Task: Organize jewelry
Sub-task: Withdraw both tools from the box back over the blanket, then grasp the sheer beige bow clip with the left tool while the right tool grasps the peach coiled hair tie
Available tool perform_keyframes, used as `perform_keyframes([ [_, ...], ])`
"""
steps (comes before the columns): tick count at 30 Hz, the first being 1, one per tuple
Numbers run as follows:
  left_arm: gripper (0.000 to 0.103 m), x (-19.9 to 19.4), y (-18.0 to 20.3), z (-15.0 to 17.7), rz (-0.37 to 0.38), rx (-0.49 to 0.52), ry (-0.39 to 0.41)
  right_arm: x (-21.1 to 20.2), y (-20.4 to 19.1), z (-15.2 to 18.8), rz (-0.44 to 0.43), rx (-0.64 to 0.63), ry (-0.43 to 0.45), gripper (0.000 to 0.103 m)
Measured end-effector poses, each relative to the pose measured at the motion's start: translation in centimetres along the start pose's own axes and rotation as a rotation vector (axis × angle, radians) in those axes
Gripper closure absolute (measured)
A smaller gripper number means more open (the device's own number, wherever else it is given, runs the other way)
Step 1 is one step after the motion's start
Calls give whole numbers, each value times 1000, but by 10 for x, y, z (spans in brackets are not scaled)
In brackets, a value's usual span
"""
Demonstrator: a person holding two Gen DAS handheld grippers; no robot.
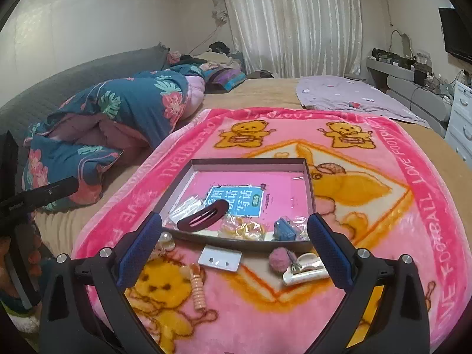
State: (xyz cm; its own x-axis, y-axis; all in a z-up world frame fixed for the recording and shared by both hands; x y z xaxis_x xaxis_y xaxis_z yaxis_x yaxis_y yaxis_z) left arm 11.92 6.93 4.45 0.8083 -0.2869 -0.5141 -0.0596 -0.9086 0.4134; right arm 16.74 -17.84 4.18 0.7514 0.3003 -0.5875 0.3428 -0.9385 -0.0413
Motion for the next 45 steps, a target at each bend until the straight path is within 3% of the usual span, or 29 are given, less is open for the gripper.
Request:
perform_keyframes([
  [27, 10, 14, -30, 60, -97, 2, -139, 13, -34, 64, -37, -118, -120, 5],
  [45, 10, 57, -32, 96, -133, 57, -257, 59, -61, 111, -61, -192, -236, 5],
])
Point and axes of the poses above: each gripper's, at about its wrist camera, not at the fingertips, and x roughly the way its jaws point, y to its right, z to its underside, the point moved 7 cm from there along x, roughly the way its jaws point, and after that the axes turned 9 degrees about z, right-handed, at the moved point
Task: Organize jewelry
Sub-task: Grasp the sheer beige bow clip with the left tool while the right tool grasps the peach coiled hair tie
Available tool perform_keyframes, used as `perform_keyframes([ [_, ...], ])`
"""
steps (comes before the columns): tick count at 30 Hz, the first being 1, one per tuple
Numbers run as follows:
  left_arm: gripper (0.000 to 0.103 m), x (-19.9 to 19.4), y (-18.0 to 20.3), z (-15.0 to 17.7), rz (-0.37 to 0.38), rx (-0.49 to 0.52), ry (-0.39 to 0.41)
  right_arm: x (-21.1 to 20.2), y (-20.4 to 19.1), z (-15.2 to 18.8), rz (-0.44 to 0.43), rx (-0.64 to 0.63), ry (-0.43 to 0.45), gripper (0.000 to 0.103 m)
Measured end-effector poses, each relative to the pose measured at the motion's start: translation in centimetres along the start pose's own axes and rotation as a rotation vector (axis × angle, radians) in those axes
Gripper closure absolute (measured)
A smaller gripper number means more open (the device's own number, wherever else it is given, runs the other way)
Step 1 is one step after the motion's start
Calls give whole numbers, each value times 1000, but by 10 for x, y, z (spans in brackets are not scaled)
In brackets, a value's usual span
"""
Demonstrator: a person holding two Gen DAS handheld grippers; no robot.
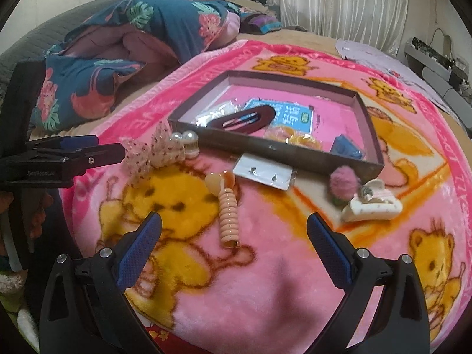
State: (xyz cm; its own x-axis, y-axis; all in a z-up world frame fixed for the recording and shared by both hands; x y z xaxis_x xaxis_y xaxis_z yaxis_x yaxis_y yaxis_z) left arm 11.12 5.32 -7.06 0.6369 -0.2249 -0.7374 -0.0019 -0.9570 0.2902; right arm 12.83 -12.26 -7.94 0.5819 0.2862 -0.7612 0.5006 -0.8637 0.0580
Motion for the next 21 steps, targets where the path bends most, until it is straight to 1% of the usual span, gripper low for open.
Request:
perform_keyframes([
  [7, 10, 19, 2, 7, -24, 34, -31, 32, -5, 2, 8, -14, -41, 7],
  [8, 10, 22, 1, 8, -27, 34, -36, 37, -7, 2, 7, -20, -51, 11],
  [11, 10, 28, 0, 9, -22, 32, -43, 49, -13, 5, 7, -36, -77, 19],
  [13, 10, 31, 0, 9, -25, 35, -38, 55, -18, 7, 5, -41, -95, 27],
  [14, 10, 33, 0, 8, -25, 37, -35, 57, -20, 9, 12, -53, -96, 33],
  [15, 10, 35, -1, 8, -23, 34, -37, 57, -22, 9, 18, -61, -92, 35],
  [18, 10, 42, -2, 7, -2, 19, -44, 54, -26, 10, 12, -95, -78, 57],
  [19, 10, 43, -3, 7, 2, 14, -47, 53, -27, 9, 9, -102, -74, 61],
  [21, 10, 49, -5, 7, 11, 1, -55, 50, -27, 8, 7, -108, -66, 77],
])
Point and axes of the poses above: each gripper's, at about its wrist camera, not at the fingertips, and x roughly the way its jaws point, y to its right, z to its underside, the point moved 7 cm from there along x, roughly the way its jaws point, and after that the axes turned 9 degrees about z, right-handed, at the moved point
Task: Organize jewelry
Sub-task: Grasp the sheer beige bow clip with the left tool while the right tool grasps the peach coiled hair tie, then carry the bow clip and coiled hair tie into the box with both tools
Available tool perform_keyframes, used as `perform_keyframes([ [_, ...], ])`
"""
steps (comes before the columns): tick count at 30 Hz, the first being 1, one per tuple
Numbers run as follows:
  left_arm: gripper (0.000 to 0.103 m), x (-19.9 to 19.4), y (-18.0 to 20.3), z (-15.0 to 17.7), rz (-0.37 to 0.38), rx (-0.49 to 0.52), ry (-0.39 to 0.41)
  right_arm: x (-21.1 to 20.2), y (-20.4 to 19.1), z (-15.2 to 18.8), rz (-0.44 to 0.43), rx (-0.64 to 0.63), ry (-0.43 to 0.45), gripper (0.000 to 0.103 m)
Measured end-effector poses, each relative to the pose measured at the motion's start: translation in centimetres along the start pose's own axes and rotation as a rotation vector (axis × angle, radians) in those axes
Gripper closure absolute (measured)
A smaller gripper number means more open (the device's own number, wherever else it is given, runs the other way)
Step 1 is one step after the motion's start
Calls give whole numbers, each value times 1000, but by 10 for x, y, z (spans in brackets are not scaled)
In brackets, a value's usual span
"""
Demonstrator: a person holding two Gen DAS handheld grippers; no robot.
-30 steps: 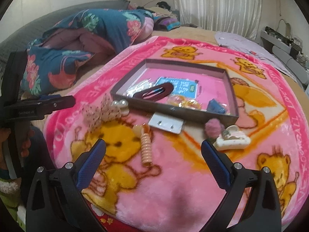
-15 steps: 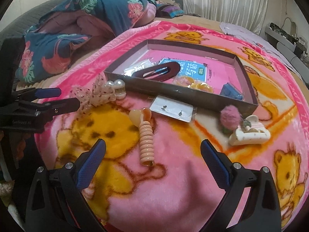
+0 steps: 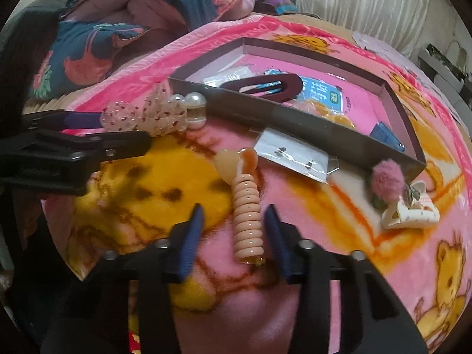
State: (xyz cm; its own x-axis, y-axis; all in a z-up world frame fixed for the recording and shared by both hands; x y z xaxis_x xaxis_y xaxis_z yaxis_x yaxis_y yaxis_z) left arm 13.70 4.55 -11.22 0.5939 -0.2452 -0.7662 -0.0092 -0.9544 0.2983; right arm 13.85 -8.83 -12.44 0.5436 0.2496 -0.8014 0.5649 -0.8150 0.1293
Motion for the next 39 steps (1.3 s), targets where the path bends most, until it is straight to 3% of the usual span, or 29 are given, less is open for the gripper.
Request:
perform_keyframes([
  [2, 10, 4, -1, -1, -2, -8, -10, -5, 2, 0, -9, 2, 6, 86],
  [6, 11, 13, 3, -1, 10, 1, -23, -16, 6, 3, -11, 4, 18, 86],
  [10, 49, 17, 7, -2, 2, 22, -30, -28, 12, 3, -2, 12, 38, 86],
  [13, 68, 15, 8, -3, 12, 28, -27, -37, 18, 2, 2, 23, 55, 86],
  [16, 76, 9, 9, -3, 16, 31, -15, -46, 25, 2, 16, 31, 76, 86],
  [31, 79, -53, 60, -35, 109, 92, 133, -92, 53, -12, 87, 67, 202, 86],
  [39, 79, -53, 84, -55, 132, 128, 151, -107, 74, -19, 128, 103, 249, 86],
])
Point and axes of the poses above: each gripper's, at about its wrist camera, not at the fingertips, and x roughly the way its jaws point, y to its right, z to its underside, the point moved 7 cm from there along x, roughly the way its jaws point, and after that the axes turned 9 degrees about z, right-handed, at the moved point
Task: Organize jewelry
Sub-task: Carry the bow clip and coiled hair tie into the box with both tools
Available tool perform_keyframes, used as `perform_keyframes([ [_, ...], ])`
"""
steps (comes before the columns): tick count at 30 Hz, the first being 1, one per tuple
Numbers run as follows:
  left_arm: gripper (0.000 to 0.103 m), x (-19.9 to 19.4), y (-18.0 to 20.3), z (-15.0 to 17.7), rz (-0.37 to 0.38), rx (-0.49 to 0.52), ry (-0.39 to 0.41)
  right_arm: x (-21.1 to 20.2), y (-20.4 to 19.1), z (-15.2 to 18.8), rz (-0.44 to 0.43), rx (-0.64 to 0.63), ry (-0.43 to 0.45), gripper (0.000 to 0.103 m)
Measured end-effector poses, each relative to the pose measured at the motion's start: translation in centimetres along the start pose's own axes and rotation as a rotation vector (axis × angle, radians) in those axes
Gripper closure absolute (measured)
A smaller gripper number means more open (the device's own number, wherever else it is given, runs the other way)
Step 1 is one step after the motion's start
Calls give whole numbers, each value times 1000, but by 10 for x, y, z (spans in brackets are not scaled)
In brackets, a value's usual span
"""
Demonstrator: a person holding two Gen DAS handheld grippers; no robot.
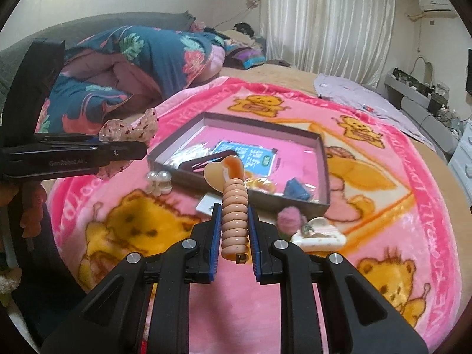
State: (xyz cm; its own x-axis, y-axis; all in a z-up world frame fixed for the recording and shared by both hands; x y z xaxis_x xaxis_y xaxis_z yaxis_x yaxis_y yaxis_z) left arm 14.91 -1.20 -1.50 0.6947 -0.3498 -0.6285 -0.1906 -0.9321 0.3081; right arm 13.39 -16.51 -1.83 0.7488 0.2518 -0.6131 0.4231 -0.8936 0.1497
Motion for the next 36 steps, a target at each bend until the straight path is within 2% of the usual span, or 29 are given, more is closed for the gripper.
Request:
perform_keyframes([
  [16, 79, 44, 23, -28, 57, 53, -21, 14, 36, -14, 80, 35, 16, 86],
  [25, 79, 68, 23, -41, 76, 61, -36, 30, 54, -25, 110, 56, 12, 86],
  [36, 77, 100, 17, -37, 104, 49, -87, 81, 79, -44, 85, 128, -52, 86],
])
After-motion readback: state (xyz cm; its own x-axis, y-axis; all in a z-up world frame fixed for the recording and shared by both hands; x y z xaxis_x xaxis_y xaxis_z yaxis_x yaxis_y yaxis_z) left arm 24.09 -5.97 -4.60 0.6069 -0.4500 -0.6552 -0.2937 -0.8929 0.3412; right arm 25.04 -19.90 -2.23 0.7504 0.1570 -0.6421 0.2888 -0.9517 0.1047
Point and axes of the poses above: each gripper's, at about its wrist camera, not at the fingertips, and x roughly the way its jaws point, y to its right, z to its underside, the point moved 7 cm from there along x, roughly the way its jaws point, and after that the axes turned 9 degrees about z, right-handed, at the moved point
